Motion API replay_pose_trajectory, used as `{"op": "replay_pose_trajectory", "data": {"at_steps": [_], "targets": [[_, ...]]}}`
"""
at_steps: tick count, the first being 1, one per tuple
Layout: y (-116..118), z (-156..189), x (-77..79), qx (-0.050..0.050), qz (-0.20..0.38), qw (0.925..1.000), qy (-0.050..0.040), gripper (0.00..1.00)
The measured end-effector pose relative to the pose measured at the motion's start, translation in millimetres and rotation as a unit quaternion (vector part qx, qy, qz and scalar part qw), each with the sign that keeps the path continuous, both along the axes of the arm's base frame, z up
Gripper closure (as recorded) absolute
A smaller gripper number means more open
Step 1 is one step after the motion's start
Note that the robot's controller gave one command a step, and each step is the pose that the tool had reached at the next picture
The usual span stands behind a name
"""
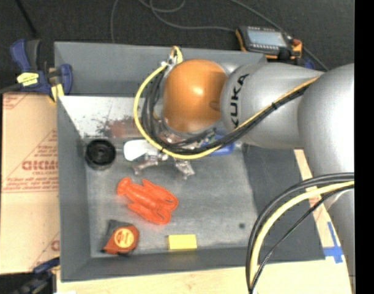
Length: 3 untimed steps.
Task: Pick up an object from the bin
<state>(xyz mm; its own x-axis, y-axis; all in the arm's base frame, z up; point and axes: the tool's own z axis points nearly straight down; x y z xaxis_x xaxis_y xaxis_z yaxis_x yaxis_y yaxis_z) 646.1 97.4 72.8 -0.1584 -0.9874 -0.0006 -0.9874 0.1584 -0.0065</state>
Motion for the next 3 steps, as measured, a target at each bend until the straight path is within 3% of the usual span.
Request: {"op": "replay_pose_trajectory", "data": {"at_steps": [1,2,3], "targets": [[70,0,2.9,0.001,0.110,0.9940,-0.0004,0.00],[100,0,-3.9,0.001,0.166,0.9862,0.0001,0.00],[-3,-2,-100.8,-0.001,0.245,0.9695,0.0031,1.00]]}}
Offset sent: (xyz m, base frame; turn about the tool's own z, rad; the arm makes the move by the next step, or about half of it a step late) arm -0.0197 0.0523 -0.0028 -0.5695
